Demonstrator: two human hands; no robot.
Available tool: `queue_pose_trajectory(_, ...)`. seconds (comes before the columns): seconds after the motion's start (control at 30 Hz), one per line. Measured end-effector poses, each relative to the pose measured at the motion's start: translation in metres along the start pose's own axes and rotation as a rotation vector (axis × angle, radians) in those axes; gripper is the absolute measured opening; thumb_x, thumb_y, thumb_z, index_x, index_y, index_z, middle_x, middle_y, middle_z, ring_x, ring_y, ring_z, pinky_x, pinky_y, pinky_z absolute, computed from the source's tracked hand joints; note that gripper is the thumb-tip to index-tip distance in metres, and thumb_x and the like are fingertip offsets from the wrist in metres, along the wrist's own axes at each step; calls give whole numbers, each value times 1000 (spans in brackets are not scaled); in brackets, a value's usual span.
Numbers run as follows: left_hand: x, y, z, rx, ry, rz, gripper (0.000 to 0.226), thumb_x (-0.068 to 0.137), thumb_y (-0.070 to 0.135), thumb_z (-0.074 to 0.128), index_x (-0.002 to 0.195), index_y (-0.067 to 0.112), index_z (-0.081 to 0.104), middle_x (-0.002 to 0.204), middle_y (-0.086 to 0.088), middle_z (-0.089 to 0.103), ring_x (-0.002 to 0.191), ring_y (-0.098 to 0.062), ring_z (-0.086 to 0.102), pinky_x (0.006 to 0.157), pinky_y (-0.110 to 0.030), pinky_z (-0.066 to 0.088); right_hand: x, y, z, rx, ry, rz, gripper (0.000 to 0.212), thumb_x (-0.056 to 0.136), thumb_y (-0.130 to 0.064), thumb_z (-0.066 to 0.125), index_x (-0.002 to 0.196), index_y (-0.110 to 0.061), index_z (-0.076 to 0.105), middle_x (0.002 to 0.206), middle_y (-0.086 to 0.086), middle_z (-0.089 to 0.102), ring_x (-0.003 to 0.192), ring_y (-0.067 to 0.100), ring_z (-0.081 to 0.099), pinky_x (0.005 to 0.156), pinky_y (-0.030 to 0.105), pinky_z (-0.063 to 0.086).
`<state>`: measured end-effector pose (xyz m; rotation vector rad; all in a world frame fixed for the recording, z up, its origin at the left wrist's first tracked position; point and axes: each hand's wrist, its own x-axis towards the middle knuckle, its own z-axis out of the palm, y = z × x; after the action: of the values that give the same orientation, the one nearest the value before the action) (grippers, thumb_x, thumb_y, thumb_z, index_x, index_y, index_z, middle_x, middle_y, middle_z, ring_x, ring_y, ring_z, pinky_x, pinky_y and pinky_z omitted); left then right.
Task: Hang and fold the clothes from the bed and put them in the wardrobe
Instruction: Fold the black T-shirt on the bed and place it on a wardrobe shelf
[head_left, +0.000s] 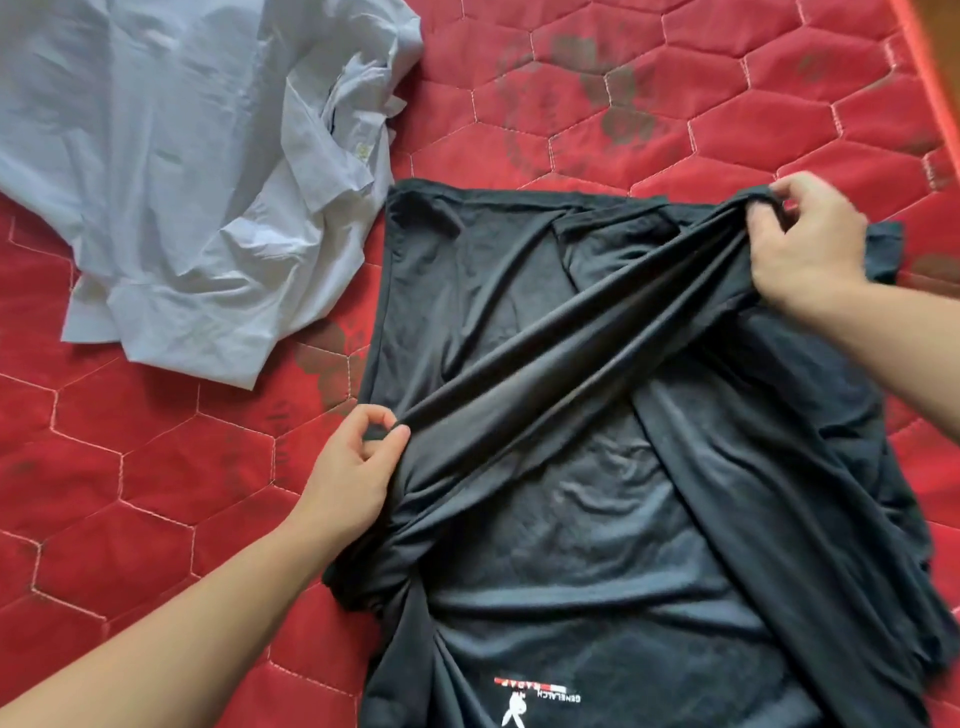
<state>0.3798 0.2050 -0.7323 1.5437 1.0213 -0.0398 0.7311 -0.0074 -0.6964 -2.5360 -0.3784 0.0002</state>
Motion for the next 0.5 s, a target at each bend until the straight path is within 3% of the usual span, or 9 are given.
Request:
queue_pose_trajectory(0.1, 8, -3, 5, 92, 128, 70, 14, 93, 27, 62, 83, 28, 53, 48, 0, 47, 45, -13, 38, 47, -28, 32, 6, 10, 6, -108, -62, 89, 25, 92, -29, 53, 109, -13, 61, 115, 16, 64, 107, 33, 57, 94, 36, 41)
queue_pose_trajectory(0.17, 8, -4, 8, 154, 195, 91, 11, 90, 31, 66, 87, 29, 55, 48, 5, 54, 45, -7, 43, 53, -24, 37, -8, 6, 10, -165, -99, 121, 35, 89, -29, 56, 122, -19, 53, 129, 15, 52, 118, 33, 49, 102, 41, 37)
queue_pose_trajectory(0.27, -2, -2, 9, 187, 218, 155, 18, 86, 32, 69, 96, 37, 54, 68, 11, 64, 57, -1, 55, 64, -19, 42, -62, -22, 19, -156, -120, -288, 50, 81, -33, 58, 129, -23, 50, 134, 11, 46, 122, 31, 44, 100, 44, 33)
queue_pose_trajectory(0.37, -20, -4, 4, 482, 181, 480, 23, 84, 30, 69, 103, 34, 57, 94, 15, 56, 83, -7, 56, 78, -21, 43, -124, -35, 34, -250, -348, -684, 52, 83, -40, 56, 131, -21, 55, 138, 10, 50, 127, 30, 46, 102, 47, 32)
queue_pose_trajectory(0.43, -30, -10, -1, 709, 133, 619, 19, 82, 32, 67, 100, 25, 65, 98, 6, 56, 89, -17, 55, 82, -35, 46, -153, -34, 44, -429, -509, -671, 56, 90, -44, 51, 142, -24, 44, 151, 9, 38, 140, 28, 32, 111, 50, 22)
queue_pose_trajectory(0.5, -40, -16, -6, 771, 11, 591, 15, 86, 33, 66, 97, 23, 68, 95, 6, 58, 88, -19, 58, 81, -40, 48, -170, -34, 47, -462, -510, -571, 62, 92, -42, 51, 148, -23, 35, 157, 10, 28, 145, 28, 22, 115, 52, 15)
